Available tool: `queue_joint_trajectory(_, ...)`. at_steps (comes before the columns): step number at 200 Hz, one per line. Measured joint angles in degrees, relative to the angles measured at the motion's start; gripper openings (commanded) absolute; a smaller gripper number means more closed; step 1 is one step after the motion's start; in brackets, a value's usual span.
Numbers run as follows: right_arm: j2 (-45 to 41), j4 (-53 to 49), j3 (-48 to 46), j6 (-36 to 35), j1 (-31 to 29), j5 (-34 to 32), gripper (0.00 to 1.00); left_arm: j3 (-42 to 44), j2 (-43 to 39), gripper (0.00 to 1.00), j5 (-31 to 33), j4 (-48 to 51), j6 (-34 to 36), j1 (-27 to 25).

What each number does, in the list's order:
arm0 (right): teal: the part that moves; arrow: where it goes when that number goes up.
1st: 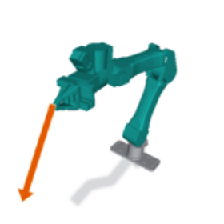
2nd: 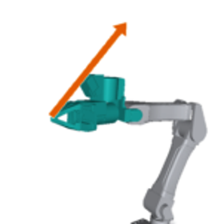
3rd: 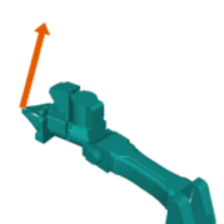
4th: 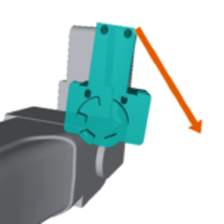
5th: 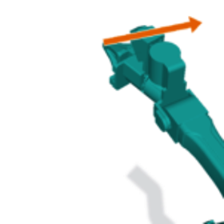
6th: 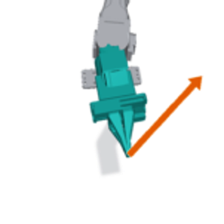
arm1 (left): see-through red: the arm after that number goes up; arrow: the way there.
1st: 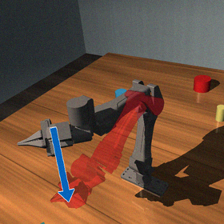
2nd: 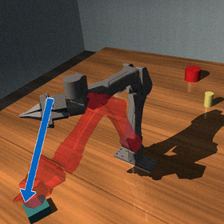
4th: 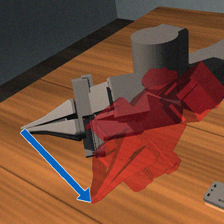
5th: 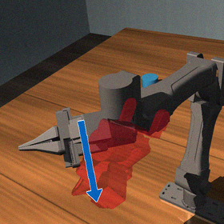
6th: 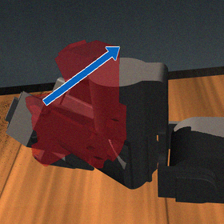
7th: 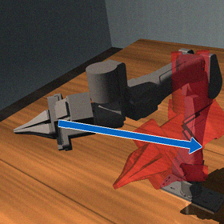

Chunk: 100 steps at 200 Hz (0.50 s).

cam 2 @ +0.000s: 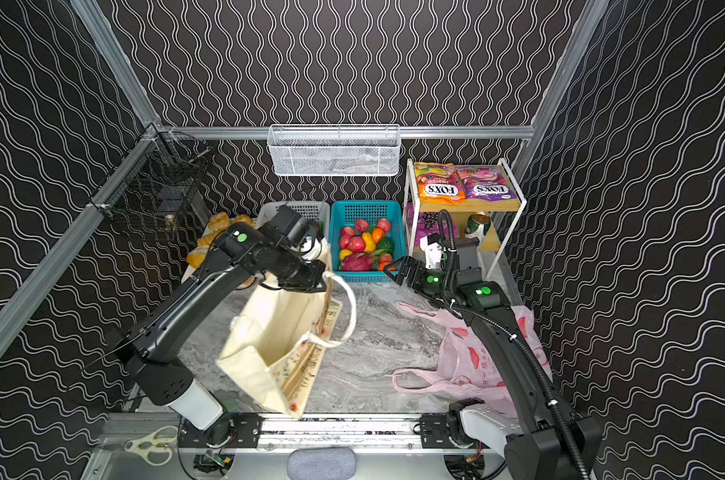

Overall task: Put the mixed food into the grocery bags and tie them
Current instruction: 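Carry the tote bag with the left gripper to the table center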

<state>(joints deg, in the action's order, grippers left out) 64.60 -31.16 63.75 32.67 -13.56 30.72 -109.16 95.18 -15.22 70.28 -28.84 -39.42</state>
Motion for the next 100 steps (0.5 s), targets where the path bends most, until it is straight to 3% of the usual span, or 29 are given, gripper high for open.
queue_joint_trajectory(15,-1.33,-0.83,-0.02,1.27,0.00,-0.50,0.93,-0.33,1.33,0.10,0.07,-4.04,-1.64,-1.25)
queue_joint_trajectory(32,-2.89,-1.53,-0.02,2.49,0.00,-0.72,0.91,-0.31,2.05,0.28,0.04,-8.46,-2.95,-2.21)
queue_joint_trajectory(51,-3.69,-1.36,0.04,2.73,-0.37,2.93,0.89,-1.01,2.23,0.42,0.00,-12.20,-3.89,-2.47)
queue_joint_trajectory(81,-2.64,-1.53,2.43,2.89,-4.44,5.77,0.85,-0.50,-1.42,0.46,0.35,-15.56,-2.56,-2.89)
queue_joint_trajectory(100,-1.27,-1.55,3.26,2.91,-7.23,5.29,0.82,0.20,-5.64,0.52,4.79,-15.96,-1.07,-2.91)
